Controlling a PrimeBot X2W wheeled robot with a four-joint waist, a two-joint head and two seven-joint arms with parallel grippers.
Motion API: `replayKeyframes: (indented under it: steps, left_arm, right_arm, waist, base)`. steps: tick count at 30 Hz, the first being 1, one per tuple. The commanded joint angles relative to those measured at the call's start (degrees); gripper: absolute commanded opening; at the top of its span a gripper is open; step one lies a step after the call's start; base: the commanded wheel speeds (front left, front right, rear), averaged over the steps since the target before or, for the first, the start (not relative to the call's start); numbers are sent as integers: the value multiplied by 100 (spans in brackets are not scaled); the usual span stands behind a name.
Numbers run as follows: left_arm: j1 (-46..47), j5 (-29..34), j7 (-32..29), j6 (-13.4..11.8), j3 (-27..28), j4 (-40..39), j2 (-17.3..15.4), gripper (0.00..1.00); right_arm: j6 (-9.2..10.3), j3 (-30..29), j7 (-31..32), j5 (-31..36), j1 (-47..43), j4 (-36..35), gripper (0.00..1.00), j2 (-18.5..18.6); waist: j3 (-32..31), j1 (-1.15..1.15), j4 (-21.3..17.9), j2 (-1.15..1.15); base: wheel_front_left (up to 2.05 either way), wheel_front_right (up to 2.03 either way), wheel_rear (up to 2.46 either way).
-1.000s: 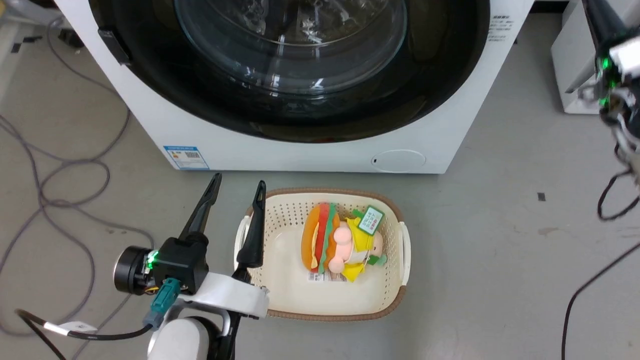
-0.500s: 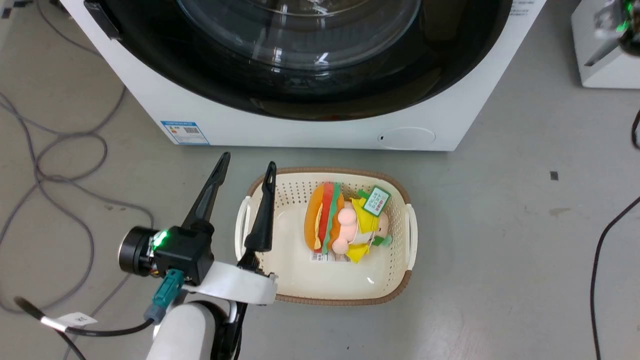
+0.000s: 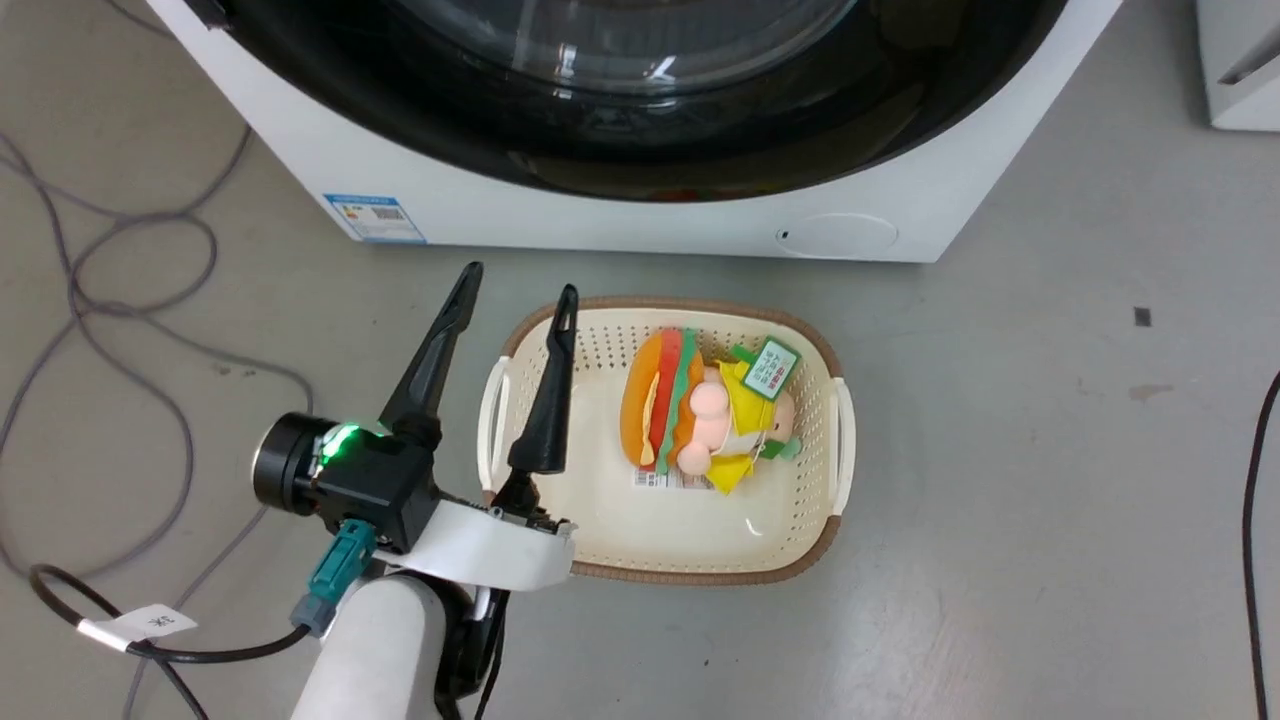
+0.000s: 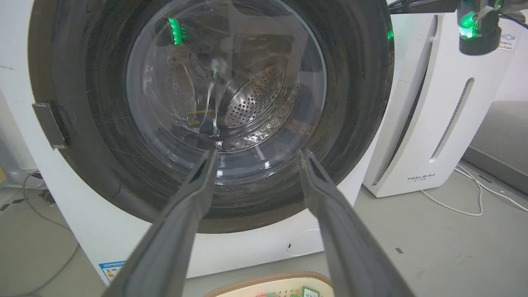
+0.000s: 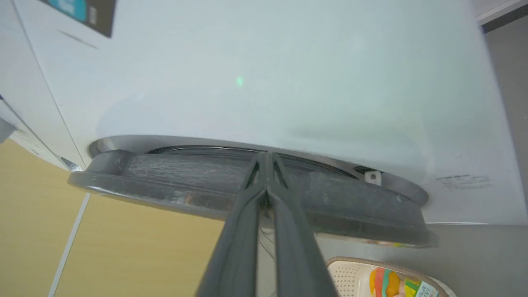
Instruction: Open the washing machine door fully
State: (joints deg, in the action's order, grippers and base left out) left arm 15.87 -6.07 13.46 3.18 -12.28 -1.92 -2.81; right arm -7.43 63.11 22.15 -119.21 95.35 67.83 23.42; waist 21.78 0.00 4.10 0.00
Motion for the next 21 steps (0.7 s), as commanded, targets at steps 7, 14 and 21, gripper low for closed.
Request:
replayKeyframes:
  steps: [7, 14, 21]
  left_arm:
    - [214, -102, 128, -22, -122, -27, -7, 100]
    - [252, -129, 153, -35, -161, -11, -7, 100]
    - [236, -134, 153, -41, -157, 9, -7, 100]
  right_arm:
    - [-6, 724, 404, -666, 682, 485, 0, -155]
    - [-6, 937, 743, -755, 748, 613, 0, -370]
    - [-6, 973, 1010, -607, 539, 613, 0, -544]
  waist:
    - [164, 0, 65, 0]
    - [191, 0, 89, 0]
    - [169, 0, 60, 0]
  base:
    - [0, 0, 0]
    - [0, 0, 0]
    - [0, 0, 0]
